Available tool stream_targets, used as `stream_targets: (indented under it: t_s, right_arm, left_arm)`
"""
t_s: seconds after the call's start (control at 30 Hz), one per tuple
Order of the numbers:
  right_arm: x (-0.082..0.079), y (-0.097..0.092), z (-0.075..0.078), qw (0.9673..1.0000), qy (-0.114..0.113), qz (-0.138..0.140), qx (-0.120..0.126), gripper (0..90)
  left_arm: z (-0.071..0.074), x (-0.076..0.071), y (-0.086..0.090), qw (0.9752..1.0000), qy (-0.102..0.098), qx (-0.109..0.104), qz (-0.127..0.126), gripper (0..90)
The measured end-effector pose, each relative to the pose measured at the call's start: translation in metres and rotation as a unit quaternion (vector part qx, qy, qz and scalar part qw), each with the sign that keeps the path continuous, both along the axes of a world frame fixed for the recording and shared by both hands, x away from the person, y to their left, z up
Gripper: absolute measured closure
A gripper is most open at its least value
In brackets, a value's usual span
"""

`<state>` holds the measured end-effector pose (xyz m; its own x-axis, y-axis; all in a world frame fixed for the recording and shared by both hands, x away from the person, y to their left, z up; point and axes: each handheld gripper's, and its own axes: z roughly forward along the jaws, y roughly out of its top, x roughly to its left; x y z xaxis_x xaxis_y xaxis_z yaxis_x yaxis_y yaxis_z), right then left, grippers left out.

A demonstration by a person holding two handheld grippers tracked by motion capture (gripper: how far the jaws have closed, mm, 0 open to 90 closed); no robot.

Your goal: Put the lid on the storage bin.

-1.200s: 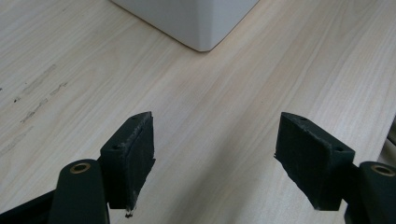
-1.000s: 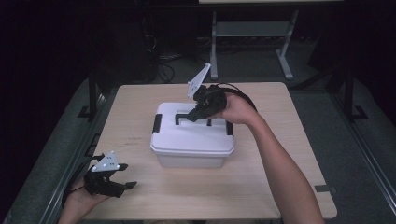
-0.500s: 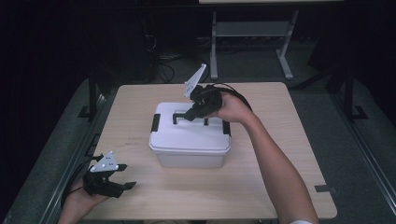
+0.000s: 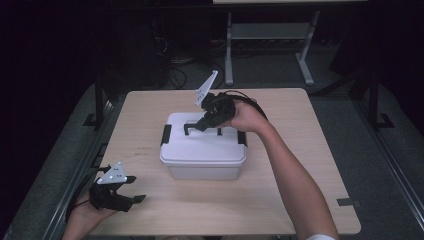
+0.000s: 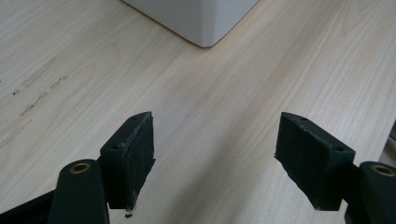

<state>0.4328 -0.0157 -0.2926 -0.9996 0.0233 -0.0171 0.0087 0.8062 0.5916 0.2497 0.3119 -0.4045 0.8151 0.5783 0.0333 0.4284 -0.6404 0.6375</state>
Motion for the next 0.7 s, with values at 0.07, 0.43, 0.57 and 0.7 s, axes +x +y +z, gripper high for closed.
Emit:
stream_targets:
  t_s: [0.07,0.43,0.57,0.7]
  right_arm:
    - [-0.0003,-0.0002,-0.0002,1.0,0.001,0.001,0.002,83.6]
    - [-0.0049,-0.0056,-0.0028,0.9999,0.005,-0.004,0.014,82.3]
    - [-0.0069,-0.0057,-0.0029,0.9999,0.005,-0.006,0.014,81.7]
    - [-0.0077,-0.0071,-0.0011,0.9997,0.008,-0.01,0.019,79.2]
  left_arm:
    - [0.0,0.0,0.0001,1.0,0.0,0.0,0.0,27.6]
    - [-0.0007,0.0004,-0.0002,1.0,-0.001,0.001,-0.002,27.6]
    - [-0.0007,0.0002,-0.0004,1.0,-0.001,0.001,-0.002,27.5]
    - [-0.0009,0.0001,-0.0015,1.0,0.0,0.002,-0.003,27.5]
